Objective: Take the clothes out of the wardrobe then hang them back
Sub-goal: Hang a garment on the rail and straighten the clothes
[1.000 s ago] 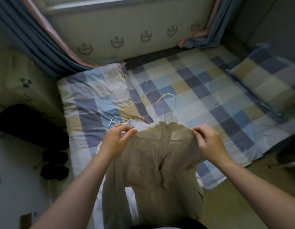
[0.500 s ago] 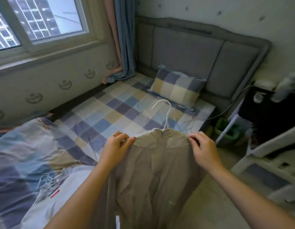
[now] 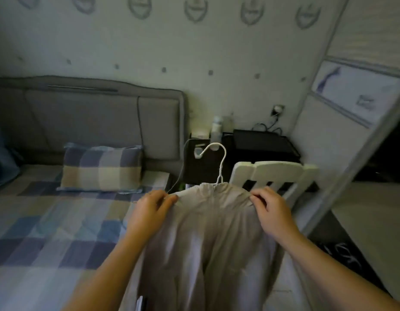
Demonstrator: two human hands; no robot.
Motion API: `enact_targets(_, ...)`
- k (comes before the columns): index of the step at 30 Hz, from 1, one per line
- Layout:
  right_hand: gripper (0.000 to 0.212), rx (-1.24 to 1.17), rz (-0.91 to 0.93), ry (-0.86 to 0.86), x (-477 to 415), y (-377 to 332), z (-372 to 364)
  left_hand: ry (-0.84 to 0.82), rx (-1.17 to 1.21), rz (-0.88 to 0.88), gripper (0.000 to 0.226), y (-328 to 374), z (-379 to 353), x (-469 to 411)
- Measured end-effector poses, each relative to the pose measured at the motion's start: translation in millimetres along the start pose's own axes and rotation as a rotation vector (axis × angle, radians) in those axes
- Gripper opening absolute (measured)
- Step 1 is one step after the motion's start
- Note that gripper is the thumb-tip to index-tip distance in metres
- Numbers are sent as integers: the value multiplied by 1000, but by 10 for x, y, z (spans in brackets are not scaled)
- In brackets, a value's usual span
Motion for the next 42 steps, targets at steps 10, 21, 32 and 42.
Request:
enact_targets(10, 9, 289, -66, 374, -640, 639, 1519, -139, 115, -389, 20, 1566, -1173, -1890)
enact_targets(21, 10, 618, -278, 642, -1080, 619, 3072, -204, 341, -822, 30, 3793, -1920, -3282)
enact_targets(32, 2, 1099, -283, 865, -995, 167, 4786, -124, 501, -1155, 32, 6469, -2193, -3454)
enact_targets(42, 9, 1244, -323, 987, -1046, -200, 6242, -81, 759, -1208, 31, 8556, -2231, -3273)
Point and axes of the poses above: each hand's wrist, its own x-axis away from the middle knuckle, its own z-axis out of the back of the hand, y = z × x, the point moved 5 cm from there along -x, towards the middle knuckle, and after that the axes turned 11 degrees about -x, right-handed, at the moved point
